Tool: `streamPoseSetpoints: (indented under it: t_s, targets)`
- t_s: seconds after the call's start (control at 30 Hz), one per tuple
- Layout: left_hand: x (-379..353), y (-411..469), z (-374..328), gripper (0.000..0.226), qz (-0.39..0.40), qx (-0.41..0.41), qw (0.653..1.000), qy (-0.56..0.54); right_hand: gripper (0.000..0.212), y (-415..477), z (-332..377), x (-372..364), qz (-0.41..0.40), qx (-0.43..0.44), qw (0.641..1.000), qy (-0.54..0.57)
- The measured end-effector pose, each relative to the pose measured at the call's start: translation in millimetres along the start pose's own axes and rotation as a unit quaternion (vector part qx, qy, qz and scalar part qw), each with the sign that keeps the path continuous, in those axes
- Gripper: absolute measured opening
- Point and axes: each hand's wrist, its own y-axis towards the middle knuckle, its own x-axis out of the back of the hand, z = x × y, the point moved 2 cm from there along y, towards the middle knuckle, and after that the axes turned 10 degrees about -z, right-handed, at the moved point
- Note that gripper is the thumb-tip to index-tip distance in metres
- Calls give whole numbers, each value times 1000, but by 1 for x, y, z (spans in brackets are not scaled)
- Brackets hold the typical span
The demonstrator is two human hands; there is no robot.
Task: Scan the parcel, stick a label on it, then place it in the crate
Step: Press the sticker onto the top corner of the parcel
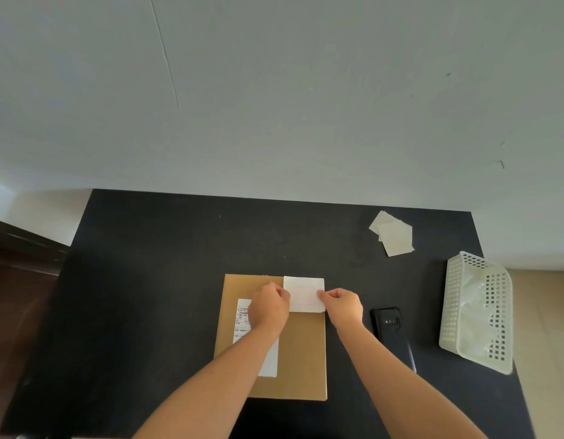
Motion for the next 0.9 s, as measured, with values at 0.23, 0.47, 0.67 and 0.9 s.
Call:
streamPoseSetpoints:
  t_s: [0.23, 0.47, 0.67, 0.9]
  targets:
    - [-1, 1, 0, 14, -2, -1, 1000, -1, 22, 0, 0, -3, 1, -1, 1000, -11]
    - [-3, 2, 1, 14, 1, -12, 1000, -5, 18, 2, -2, -5, 1, 1, 1000, 4]
    - [-2, 2, 1, 11, 8, -14, 1000, -12, 14, 2, -3, -4, -6, 8, 1000, 19]
    - [-1, 2, 1, 11, 10, -12, 1000, -15, 15, 1, -5, -2, -4, 8, 999, 31]
